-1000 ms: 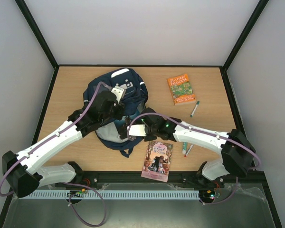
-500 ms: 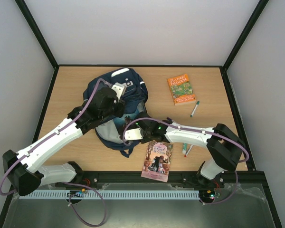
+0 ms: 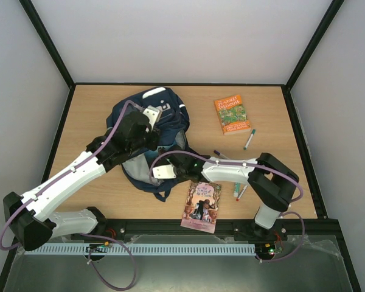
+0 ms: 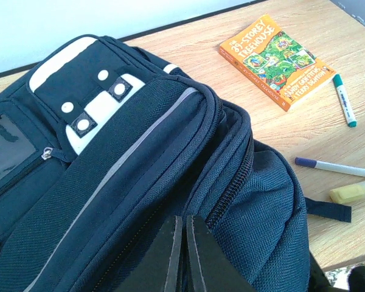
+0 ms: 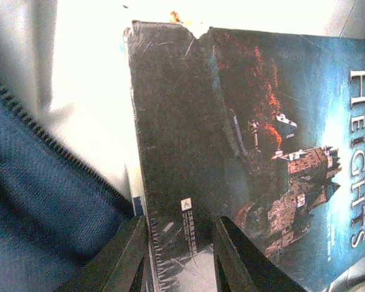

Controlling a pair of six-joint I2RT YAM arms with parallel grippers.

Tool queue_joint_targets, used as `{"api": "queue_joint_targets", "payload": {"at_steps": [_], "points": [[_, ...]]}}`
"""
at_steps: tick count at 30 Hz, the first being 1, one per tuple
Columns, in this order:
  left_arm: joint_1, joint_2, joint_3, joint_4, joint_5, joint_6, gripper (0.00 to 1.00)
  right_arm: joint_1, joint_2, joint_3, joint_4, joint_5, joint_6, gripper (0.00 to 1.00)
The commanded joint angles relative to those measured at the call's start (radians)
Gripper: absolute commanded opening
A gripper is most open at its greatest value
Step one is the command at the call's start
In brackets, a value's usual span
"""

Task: Pack the student bag
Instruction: Place the book in the student bag.

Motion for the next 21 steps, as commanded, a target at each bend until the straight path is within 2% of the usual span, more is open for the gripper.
{"api": "queue_joint_targets", "payload": {"at_steps": [1, 10, 21], "points": [[0.000, -0.020, 0.066, 0.075, 0.017, 0.003, 0.02, 0.007, 0.065, 0.069, 0.082, 0.041, 0.082, 0.29], [0.000, -0.017, 0.065, 0.079, 0.039, 0.002, 0.02, 0.008, 0.172, 0.157, 0.220, 0.166, 0.137, 0.22], [0.001, -0.015, 0.069, 0.077, 0.041, 0.008, 0.02, 0.005, 0.307, 0.156, 0.538, 0.333, 0.036, 0.22]]}}
